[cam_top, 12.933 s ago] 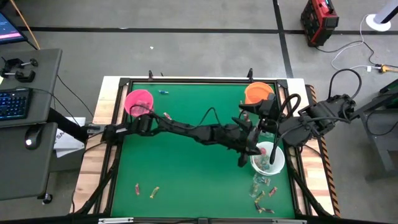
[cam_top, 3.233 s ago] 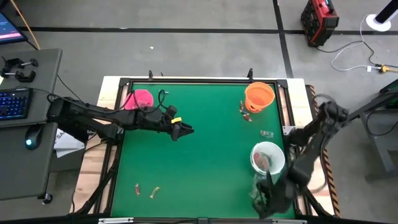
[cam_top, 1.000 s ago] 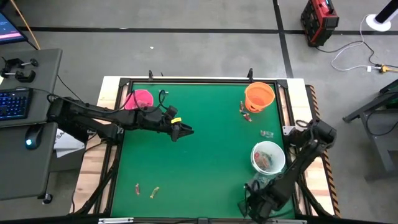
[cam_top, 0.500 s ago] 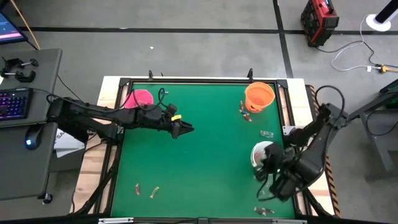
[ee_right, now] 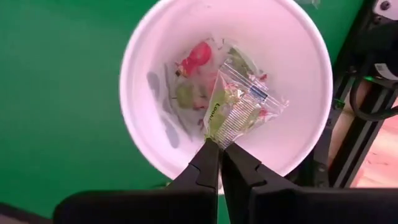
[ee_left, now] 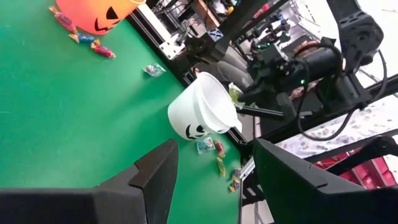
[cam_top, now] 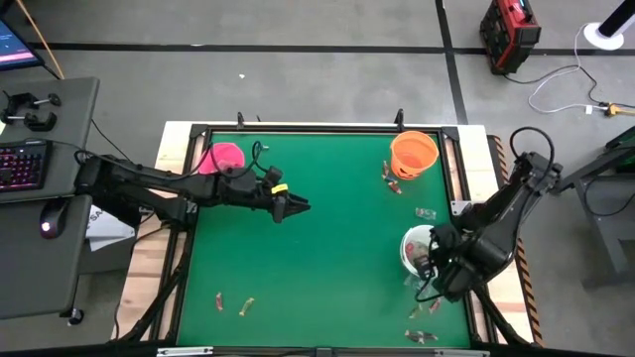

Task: Sort candy by brand, put in halloween buckets
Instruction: Put the green gummy into the white bucket, then put the blue gummy into the white bucket

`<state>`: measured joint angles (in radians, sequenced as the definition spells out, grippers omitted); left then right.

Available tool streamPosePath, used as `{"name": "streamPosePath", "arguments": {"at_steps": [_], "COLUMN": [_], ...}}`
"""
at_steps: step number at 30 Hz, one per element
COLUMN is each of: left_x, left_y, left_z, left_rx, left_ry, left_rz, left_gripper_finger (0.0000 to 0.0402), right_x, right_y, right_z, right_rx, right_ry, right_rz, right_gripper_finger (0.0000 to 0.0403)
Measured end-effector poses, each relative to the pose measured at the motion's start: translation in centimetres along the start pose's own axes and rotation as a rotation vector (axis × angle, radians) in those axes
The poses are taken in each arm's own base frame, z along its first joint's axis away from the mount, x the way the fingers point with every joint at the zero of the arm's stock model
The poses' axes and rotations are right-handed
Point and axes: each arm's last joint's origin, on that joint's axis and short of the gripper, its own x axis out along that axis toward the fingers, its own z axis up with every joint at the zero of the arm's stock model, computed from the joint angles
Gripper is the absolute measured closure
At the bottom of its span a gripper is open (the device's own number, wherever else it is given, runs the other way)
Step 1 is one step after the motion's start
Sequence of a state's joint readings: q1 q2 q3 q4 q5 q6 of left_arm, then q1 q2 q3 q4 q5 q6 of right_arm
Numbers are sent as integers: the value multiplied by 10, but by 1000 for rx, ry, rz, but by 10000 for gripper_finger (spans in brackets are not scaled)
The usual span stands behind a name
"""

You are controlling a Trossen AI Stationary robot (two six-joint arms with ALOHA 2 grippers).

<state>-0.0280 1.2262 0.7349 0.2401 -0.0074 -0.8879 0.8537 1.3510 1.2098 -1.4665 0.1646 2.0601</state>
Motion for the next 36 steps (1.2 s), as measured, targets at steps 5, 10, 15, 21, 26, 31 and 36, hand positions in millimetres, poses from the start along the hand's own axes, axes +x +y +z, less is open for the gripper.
{"name": "streamPosePath", "arguments": {"at_steps": [5,10,15,21,26,31,36], "left_x": [0,0,0,0,0,0,-2], "left_y": [0,0,0,1,0,-2,-9], "left_z": [0,0,0,0,0,-1,1], "left_rx": [0,0,0,34,45,95,223], "left_ry": [0,-1,-1,0,4,98,168], "left_rz": [0,2,3,3,-1,-104,-286], "left_gripper_finger": [204,204,204,204,204,204,204], "right_x": [-6,-9,-10,-20,-17,-10,14], "right_y": [-4,-2,4,11,-4,-17,-27], "right_z": [6,10,16,49,93,133,156], "right_rx": [-76,-87,-90,41,203,298,322], "right_ry": [50,78,96,-115,-215,-248,-87], "right_rz": [23,66,123,332,199,29,-63], "right_gripper_finger": [351,252,171,144,144,144,144]}}
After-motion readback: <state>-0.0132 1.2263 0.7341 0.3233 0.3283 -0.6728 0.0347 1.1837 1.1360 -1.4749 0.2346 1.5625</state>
